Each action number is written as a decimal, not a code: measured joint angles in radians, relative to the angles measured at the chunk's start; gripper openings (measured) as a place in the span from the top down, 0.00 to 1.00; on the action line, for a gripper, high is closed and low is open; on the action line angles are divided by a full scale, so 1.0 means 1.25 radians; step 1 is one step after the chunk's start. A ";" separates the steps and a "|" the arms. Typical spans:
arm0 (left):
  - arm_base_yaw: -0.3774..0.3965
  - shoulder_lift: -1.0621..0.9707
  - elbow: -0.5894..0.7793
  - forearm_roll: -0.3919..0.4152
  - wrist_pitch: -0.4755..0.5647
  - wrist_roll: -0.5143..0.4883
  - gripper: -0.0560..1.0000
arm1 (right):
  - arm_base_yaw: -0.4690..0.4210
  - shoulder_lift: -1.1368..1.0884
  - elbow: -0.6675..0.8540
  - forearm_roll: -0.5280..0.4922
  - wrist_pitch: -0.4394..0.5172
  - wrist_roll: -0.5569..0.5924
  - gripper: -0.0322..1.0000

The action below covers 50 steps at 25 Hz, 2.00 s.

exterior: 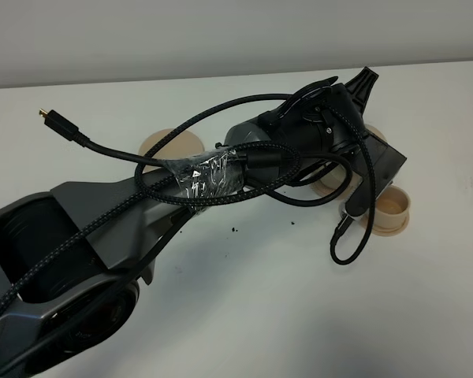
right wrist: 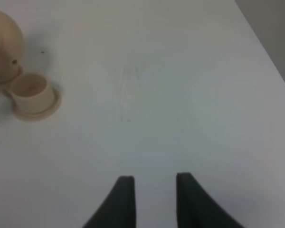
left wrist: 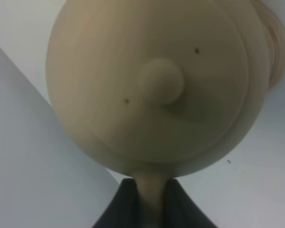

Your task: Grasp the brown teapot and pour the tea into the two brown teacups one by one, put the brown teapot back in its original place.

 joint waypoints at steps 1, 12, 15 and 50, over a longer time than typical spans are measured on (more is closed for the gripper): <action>-0.001 0.000 0.000 0.001 0.000 0.008 0.80 | 0.000 0.000 0.000 0.000 0.000 0.000 0.73; -0.007 0.000 0.000 0.005 -0.020 0.088 0.80 | 0.000 0.000 0.000 0.000 0.000 0.000 0.73; -0.011 0.000 0.000 0.008 -0.023 0.102 0.80 | 0.000 0.000 0.000 0.000 0.000 0.000 0.73; -0.016 0.022 0.000 0.142 -0.129 0.129 0.80 | 0.000 0.000 0.000 0.000 0.000 0.000 0.73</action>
